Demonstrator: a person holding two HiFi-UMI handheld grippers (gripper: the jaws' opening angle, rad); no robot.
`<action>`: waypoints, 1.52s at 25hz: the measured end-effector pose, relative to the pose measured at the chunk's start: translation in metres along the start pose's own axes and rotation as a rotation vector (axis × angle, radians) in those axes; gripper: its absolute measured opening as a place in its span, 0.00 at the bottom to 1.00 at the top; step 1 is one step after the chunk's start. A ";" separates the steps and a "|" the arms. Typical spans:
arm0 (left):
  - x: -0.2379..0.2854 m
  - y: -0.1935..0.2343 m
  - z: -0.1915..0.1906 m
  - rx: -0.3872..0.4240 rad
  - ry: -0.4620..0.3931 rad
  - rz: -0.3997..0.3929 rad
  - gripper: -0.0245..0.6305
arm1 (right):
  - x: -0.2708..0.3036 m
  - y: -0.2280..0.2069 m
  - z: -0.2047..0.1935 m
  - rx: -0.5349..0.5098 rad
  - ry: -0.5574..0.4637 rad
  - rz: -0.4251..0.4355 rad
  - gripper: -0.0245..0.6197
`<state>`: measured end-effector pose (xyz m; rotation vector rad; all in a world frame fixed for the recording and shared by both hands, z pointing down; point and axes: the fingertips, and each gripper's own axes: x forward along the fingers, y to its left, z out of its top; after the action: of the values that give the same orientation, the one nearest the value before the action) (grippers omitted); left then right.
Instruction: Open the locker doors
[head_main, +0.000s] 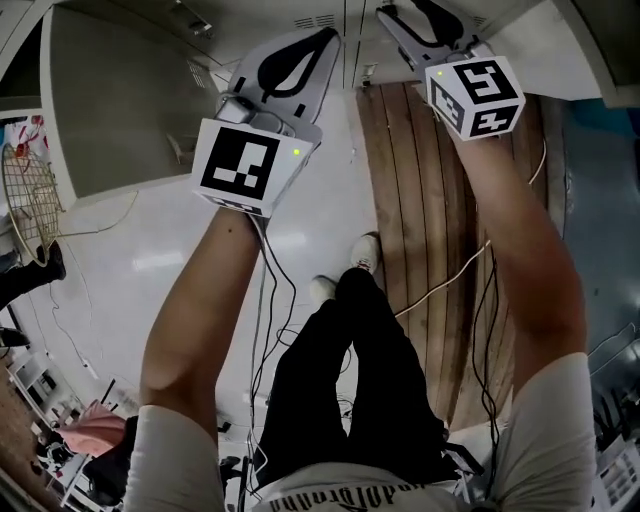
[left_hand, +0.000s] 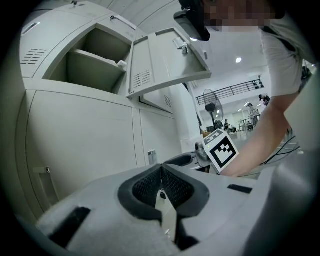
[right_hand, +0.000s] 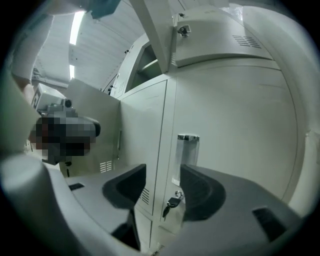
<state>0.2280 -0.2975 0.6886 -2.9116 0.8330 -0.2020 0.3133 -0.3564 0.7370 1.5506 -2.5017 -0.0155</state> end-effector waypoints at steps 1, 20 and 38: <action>0.002 0.003 -0.004 -0.001 -0.001 0.003 0.05 | 0.006 -0.002 -0.001 0.000 -0.003 0.002 0.38; 0.016 0.023 -0.014 0.011 -0.003 0.027 0.05 | 0.050 -0.005 0.002 0.058 -0.050 -0.049 0.43; -0.005 -0.071 0.000 0.033 -0.022 -0.089 0.05 | -0.090 0.007 -0.022 0.093 -0.045 -0.206 0.24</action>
<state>0.2609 -0.2350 0.6981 -2.9164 0.6911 -0.1895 0.3501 -0.2712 0.7447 1.8588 -2.3961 0.0364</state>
